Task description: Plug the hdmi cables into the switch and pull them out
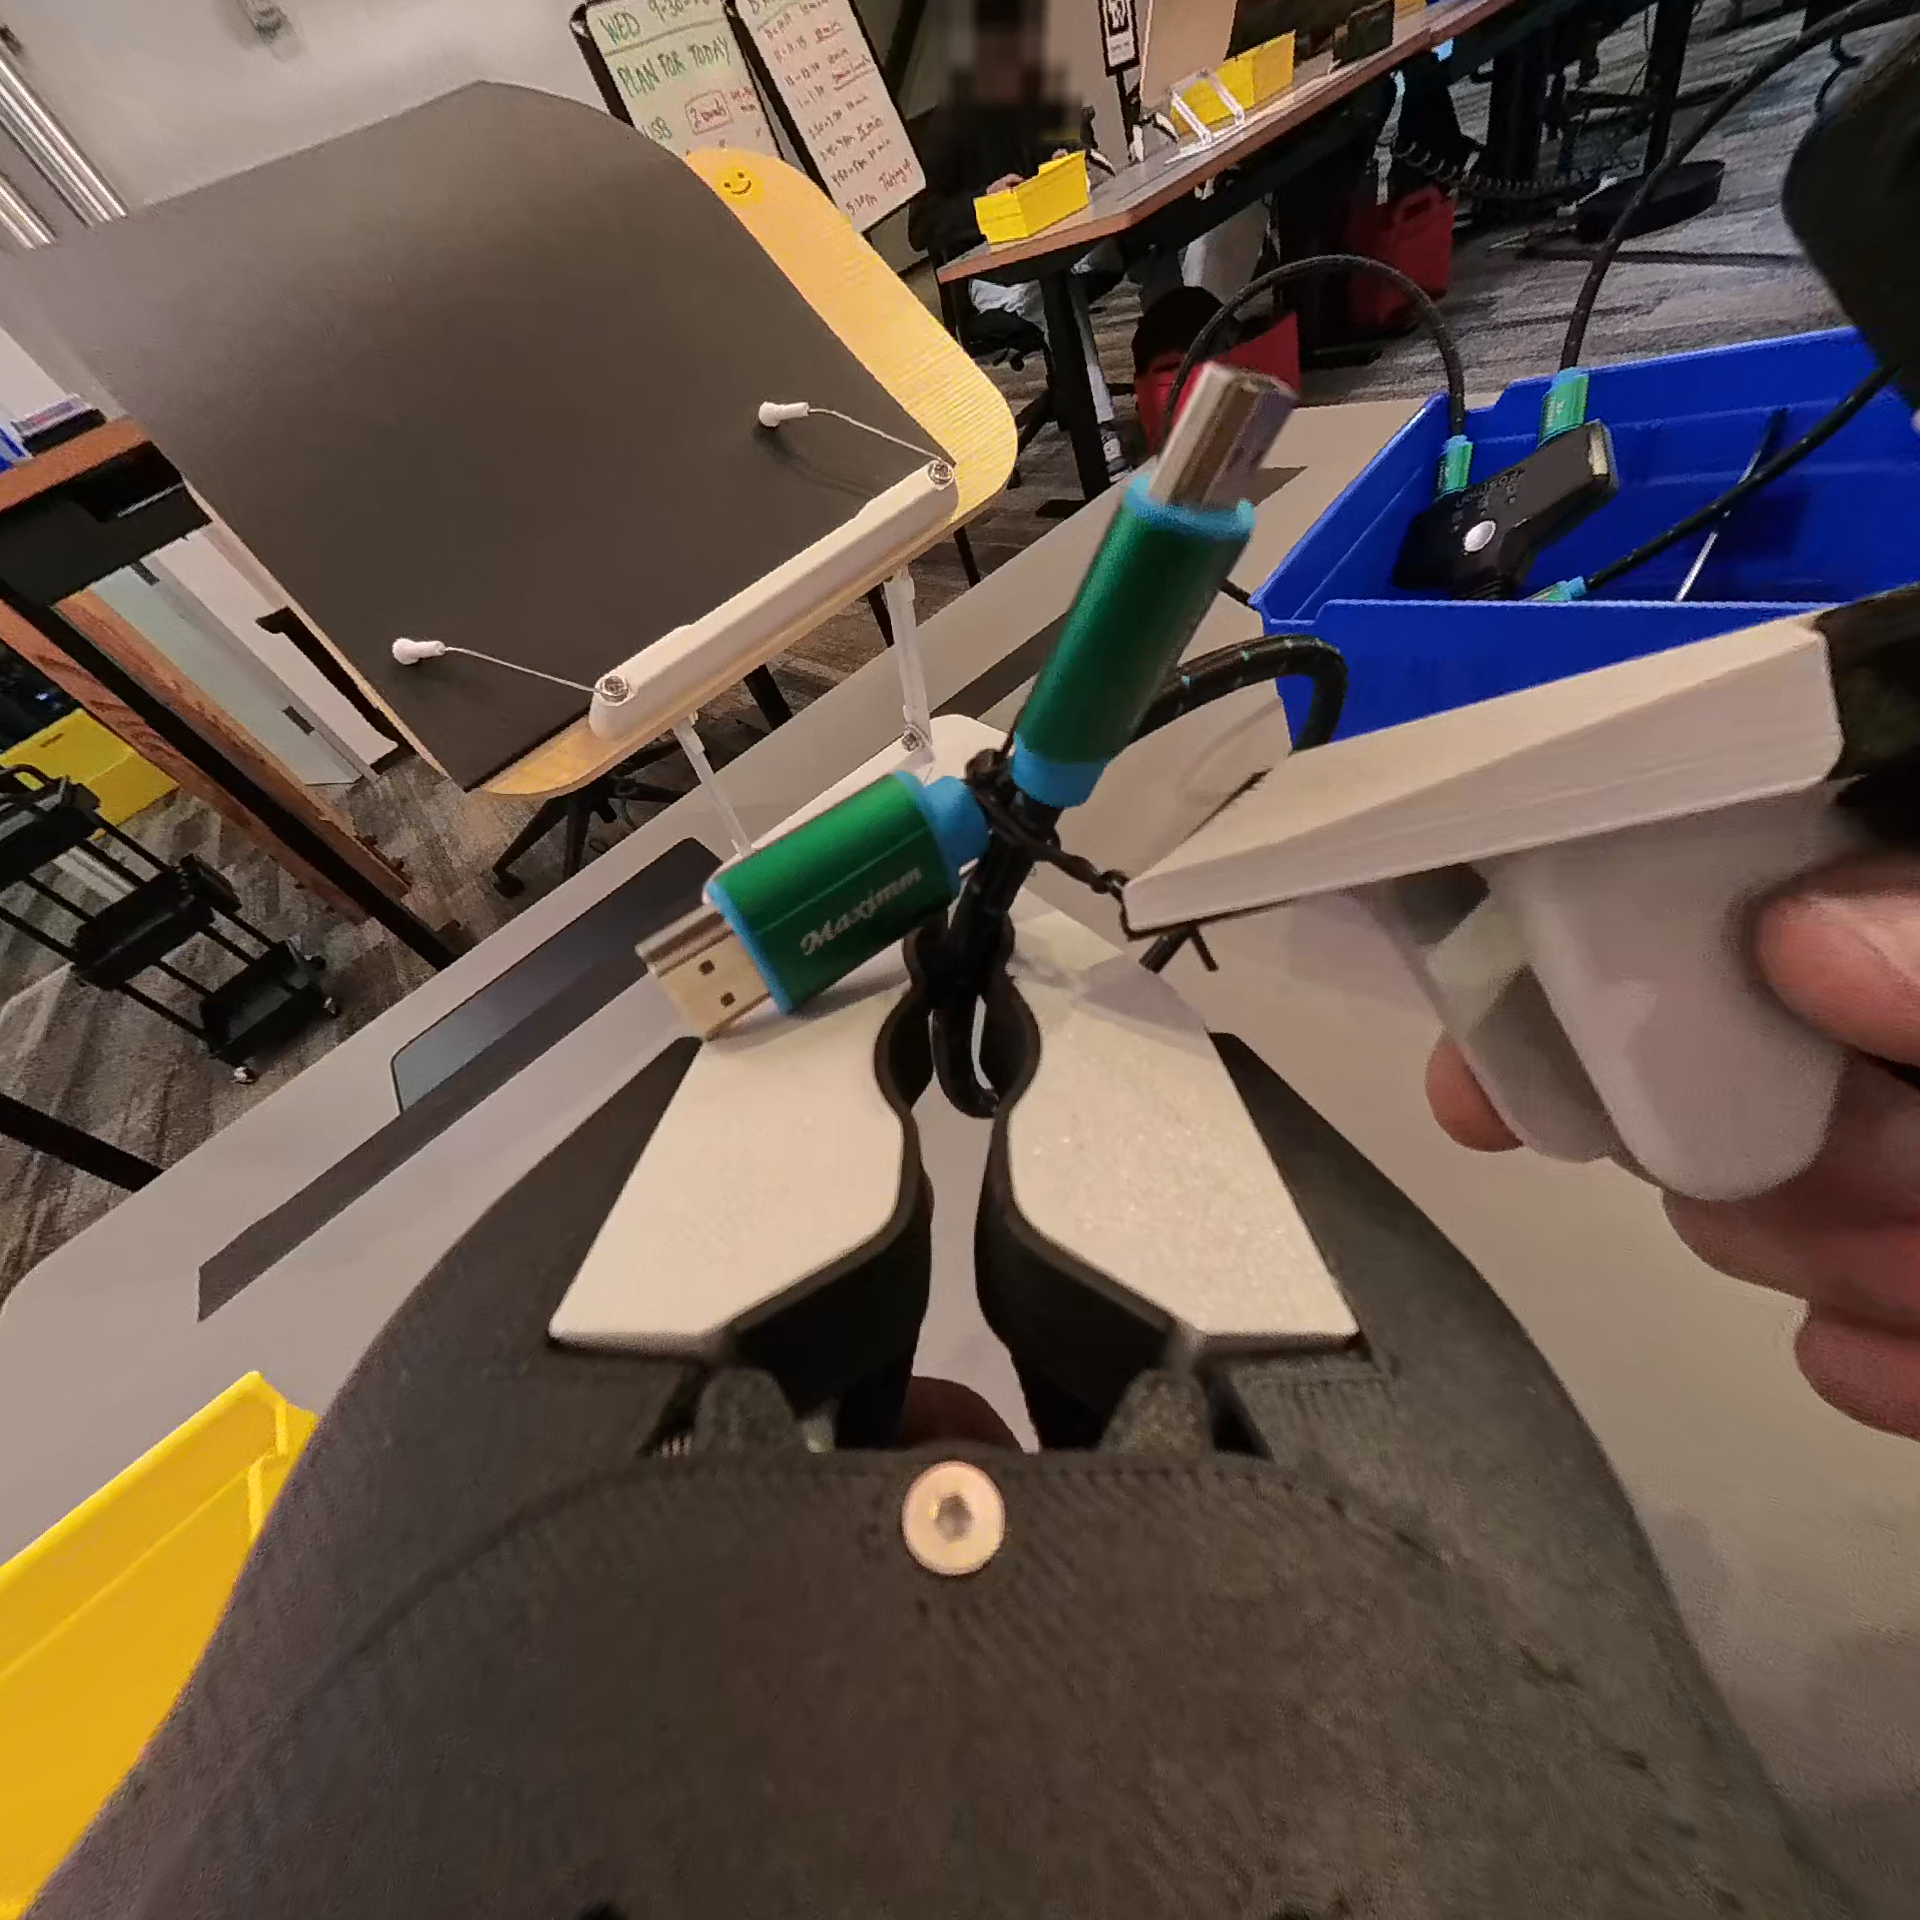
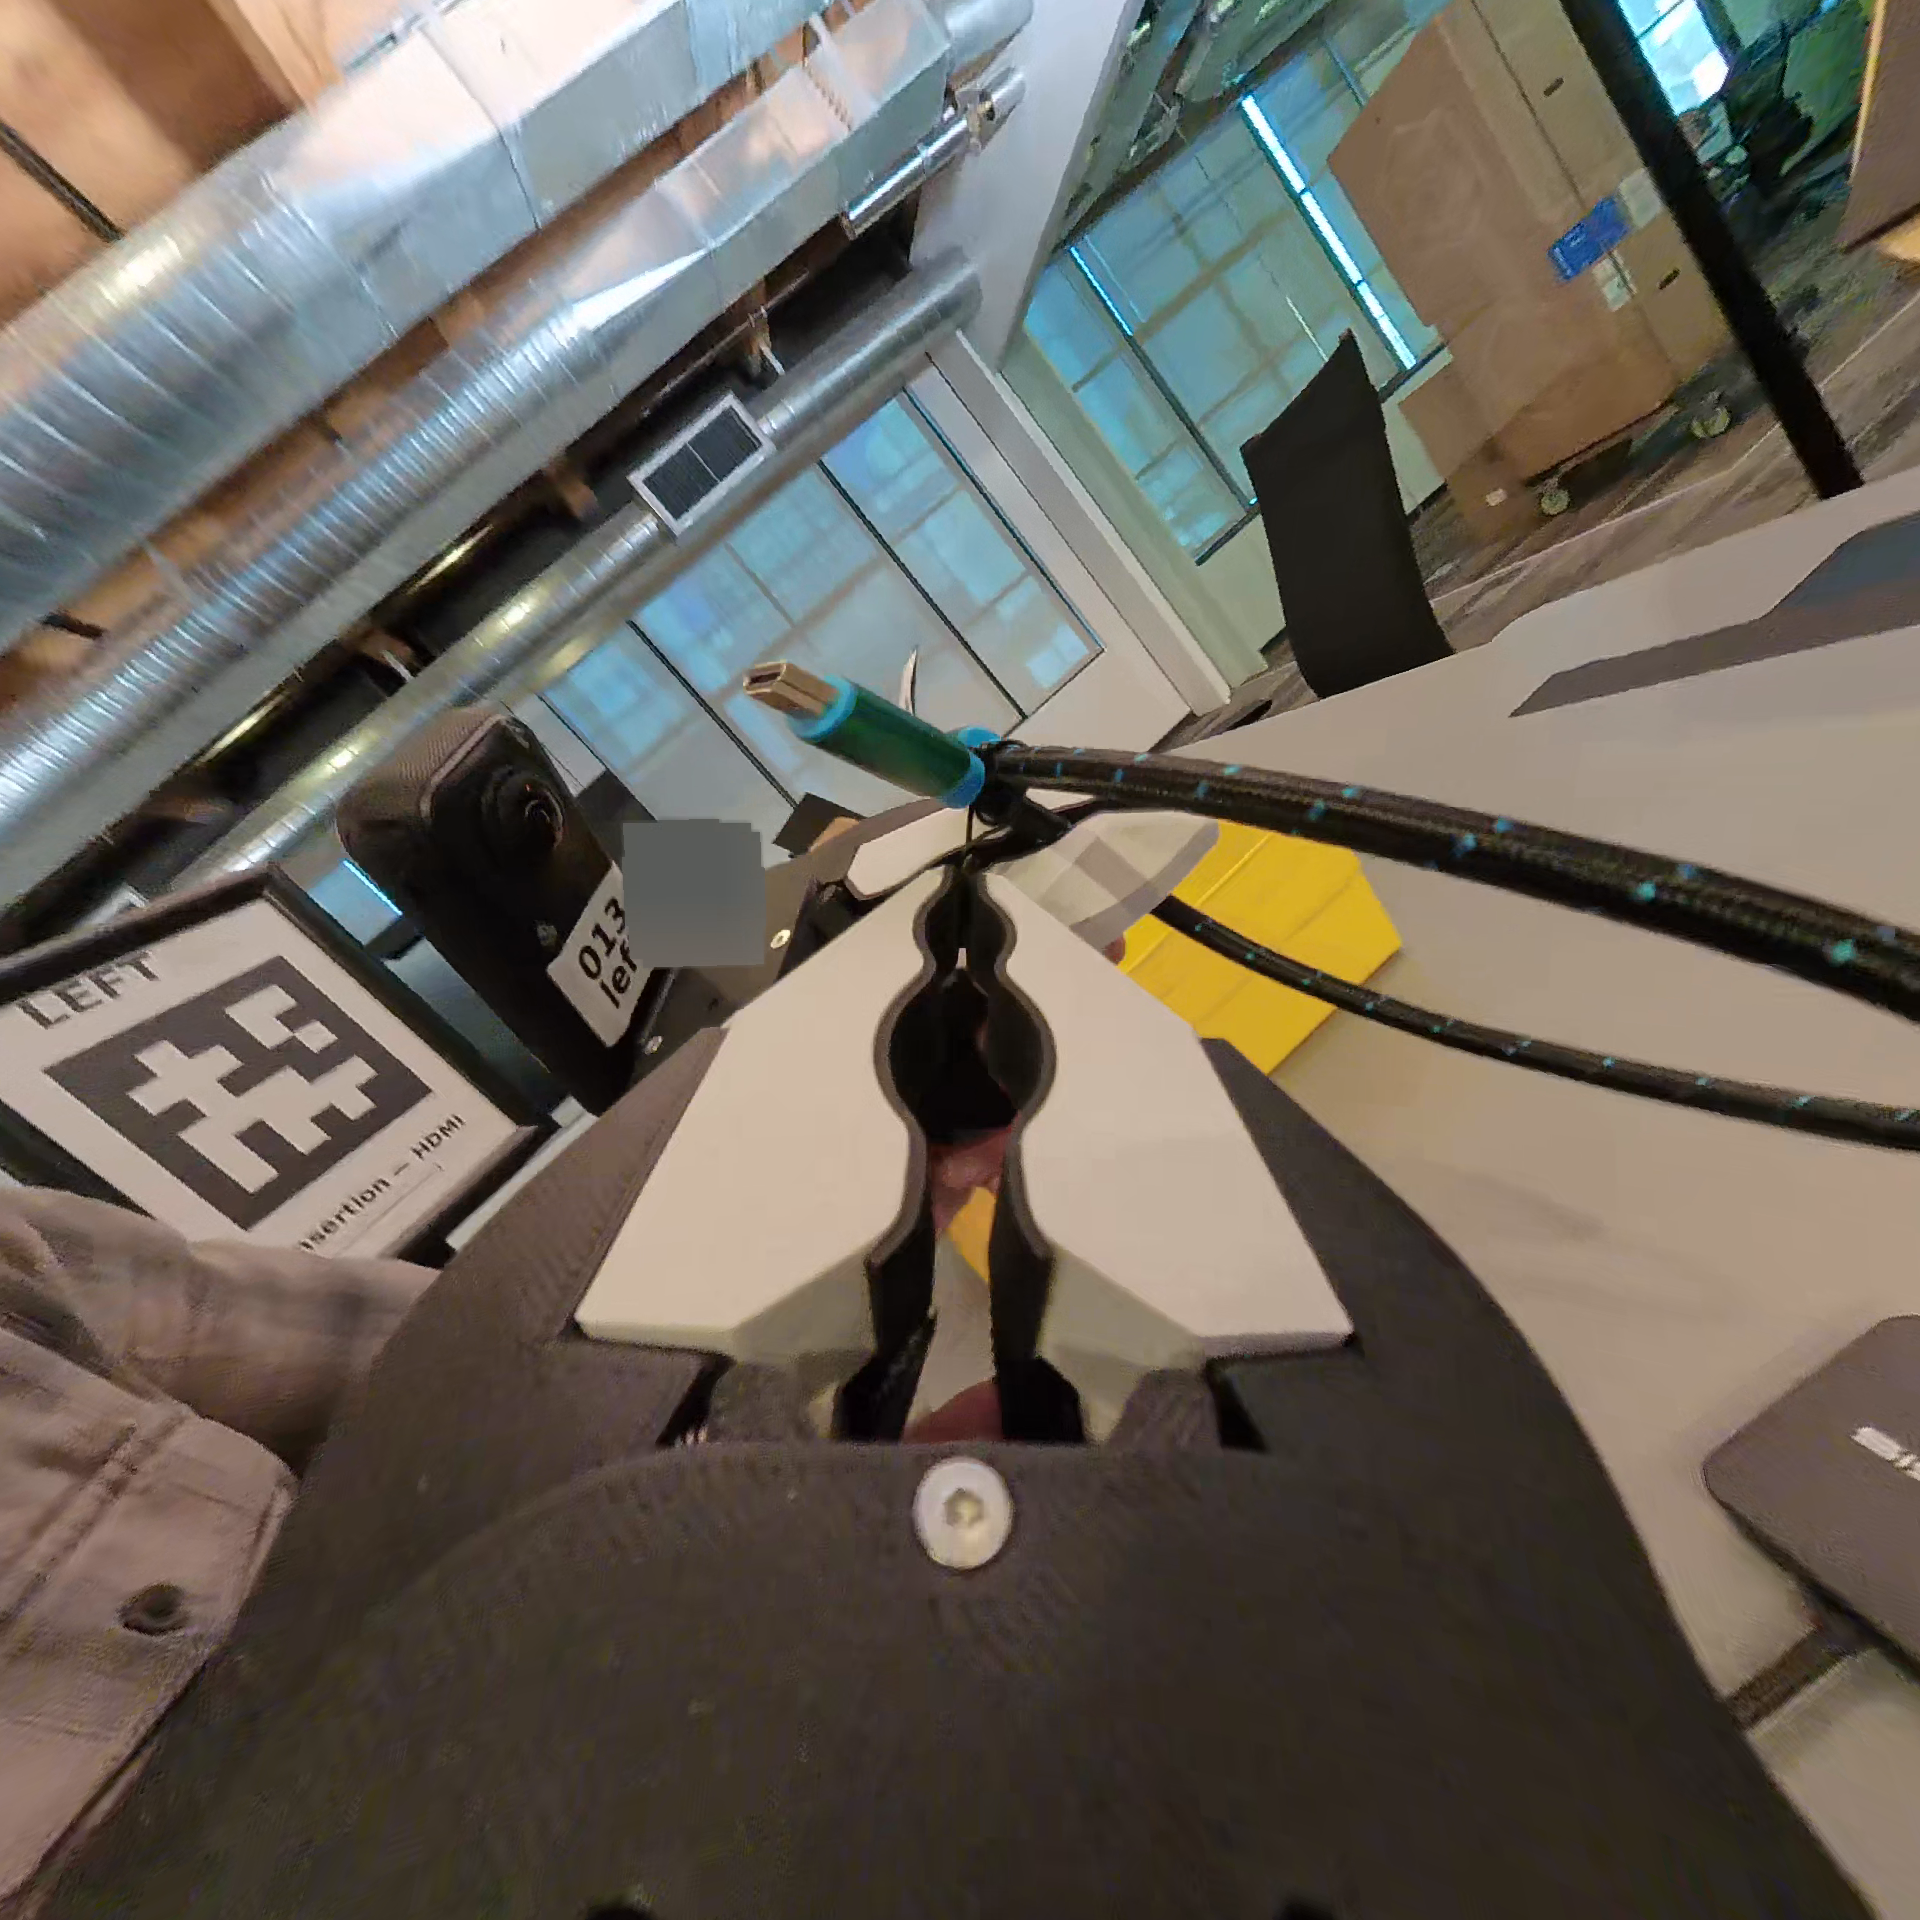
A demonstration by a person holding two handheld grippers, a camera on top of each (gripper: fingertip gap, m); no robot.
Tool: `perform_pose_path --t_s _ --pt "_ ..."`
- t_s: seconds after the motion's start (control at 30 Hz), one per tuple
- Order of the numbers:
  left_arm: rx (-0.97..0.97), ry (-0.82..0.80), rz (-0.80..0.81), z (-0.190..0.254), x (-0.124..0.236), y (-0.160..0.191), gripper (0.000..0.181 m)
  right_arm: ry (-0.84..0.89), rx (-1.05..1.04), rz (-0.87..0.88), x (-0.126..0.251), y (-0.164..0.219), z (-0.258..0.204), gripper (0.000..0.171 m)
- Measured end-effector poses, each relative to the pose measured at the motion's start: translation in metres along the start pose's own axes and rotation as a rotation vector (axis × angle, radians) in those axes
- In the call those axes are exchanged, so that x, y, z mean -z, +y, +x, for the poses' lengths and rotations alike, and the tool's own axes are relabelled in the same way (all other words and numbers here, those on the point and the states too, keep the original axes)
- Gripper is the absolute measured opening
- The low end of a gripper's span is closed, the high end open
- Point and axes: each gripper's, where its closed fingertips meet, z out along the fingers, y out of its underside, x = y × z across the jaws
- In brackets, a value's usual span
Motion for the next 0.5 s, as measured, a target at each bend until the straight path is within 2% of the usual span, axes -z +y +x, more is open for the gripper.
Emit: perform_pose_path --t_s 0.13,0.37,0.43,0.5 --pt "0.063 0.029 0.01 0.0 -0.001 0.001 0.004 -0.026 -0.05 0.019 0.0 -0.001 -0.002 0.0" --pt "0.154 0.076 0.101 0.003 0.003 -0.013 0.004 -0.184 -0.281 0.094 0.0 -0.006 -0.017 0.0" --pt "0.171 0.096 0.11 0.006 0.002 -0.014 0.004 -0.197 -0.283 0.09 0.0 -0.005 -0.016 0.0" --pt "0.158 0.086 0.109 0.006 0.001 -0.011 0.003 -0.144 -0.197 0.084 0.001 -0.006 -0.013 0.0"
